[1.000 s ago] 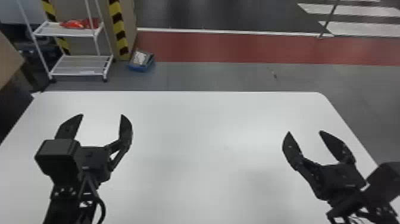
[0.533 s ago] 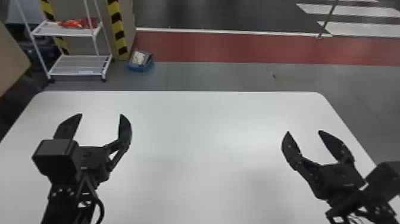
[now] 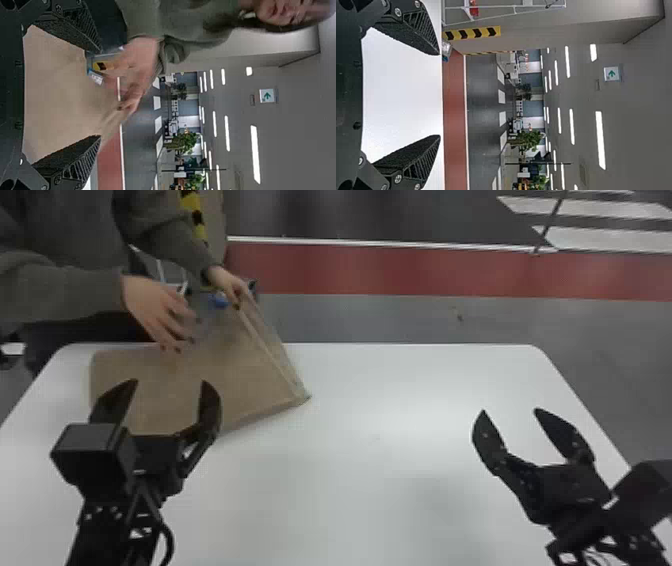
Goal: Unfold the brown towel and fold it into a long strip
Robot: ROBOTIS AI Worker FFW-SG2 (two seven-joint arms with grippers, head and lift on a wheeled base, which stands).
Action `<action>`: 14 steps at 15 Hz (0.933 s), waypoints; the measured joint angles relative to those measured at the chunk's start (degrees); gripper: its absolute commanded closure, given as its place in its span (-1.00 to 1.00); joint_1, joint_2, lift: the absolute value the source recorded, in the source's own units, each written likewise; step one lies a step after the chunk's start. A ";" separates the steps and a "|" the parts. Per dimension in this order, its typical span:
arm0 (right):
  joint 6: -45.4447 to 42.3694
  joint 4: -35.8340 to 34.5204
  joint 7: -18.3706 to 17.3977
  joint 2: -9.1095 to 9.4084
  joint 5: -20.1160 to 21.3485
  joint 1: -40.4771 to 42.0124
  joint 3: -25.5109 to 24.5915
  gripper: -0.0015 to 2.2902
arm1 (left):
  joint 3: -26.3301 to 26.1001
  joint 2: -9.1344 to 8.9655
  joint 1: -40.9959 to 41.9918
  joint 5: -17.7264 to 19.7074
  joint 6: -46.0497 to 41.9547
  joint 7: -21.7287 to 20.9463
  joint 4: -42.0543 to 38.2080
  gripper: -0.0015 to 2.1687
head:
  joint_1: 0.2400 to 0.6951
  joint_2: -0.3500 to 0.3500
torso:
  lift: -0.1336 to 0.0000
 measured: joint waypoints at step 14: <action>-0.53 0.12 0.03 0.34 0.00 0.39 -0.08 -0.87 | 0.15 0.04 0.19 0.09 0.00 -1.27 0.01 -0.88 | 1.00 -0.23 | -0.84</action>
